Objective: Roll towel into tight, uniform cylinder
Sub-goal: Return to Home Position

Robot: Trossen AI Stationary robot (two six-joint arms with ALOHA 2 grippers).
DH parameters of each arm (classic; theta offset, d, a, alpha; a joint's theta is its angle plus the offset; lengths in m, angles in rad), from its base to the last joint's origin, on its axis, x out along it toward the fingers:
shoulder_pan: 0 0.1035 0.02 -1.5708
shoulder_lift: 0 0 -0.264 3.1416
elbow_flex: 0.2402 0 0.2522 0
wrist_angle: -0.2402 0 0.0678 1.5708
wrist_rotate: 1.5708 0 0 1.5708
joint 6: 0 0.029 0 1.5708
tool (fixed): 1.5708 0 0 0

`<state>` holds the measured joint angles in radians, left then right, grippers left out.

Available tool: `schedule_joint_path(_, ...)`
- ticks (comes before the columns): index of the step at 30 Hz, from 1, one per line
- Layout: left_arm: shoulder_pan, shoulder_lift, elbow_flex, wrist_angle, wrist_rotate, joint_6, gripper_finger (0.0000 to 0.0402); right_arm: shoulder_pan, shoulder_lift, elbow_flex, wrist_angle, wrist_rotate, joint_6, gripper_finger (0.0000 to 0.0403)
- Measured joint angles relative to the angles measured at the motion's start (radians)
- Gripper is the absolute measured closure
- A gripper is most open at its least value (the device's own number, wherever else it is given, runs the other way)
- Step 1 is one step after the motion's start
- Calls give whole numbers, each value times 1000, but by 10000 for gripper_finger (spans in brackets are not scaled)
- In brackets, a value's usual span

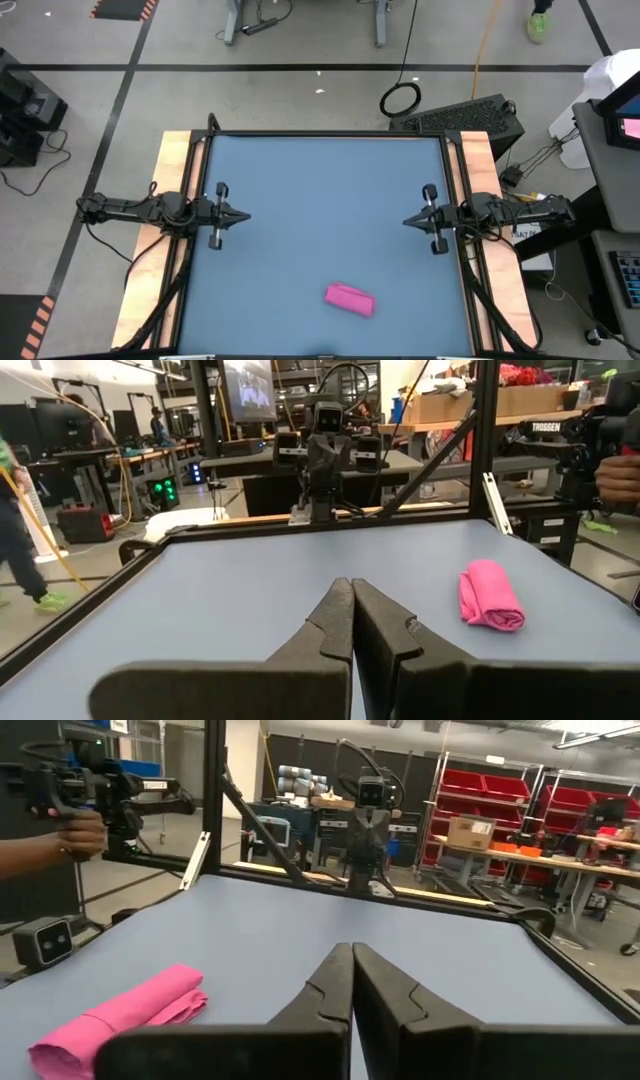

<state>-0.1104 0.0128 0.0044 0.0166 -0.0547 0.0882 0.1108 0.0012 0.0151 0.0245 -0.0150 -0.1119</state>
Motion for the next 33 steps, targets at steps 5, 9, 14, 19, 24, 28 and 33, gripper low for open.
schedule_joint_path(5,0,2,0,0,0,1,398,0,0,0,0,-17,21,402)
schedule_joint_path(9,0,6,0,0,0,-3,398,0,1,0,-1,-16,25,402)
schedule_joint_path(14,0,8,0,0,1,-5,398,0,4,0,-7,-12,25,402)
schedule_joint_path(19,0,13,0,-2,7,-29,398,0,4,0,-8,-12,23,402)
schedule_joint_path(24,0,13,0,-2,4,-18,398,0,4,0,-8,-12,22,402)
schedule_joint_path(28,19,13,0,1,-15,0,398,0,4,0,-8,-12,22,402)
schedule_joint_path(33,65,13,0,0,0,-7,398,0,4,0,-8,-12,22,402)
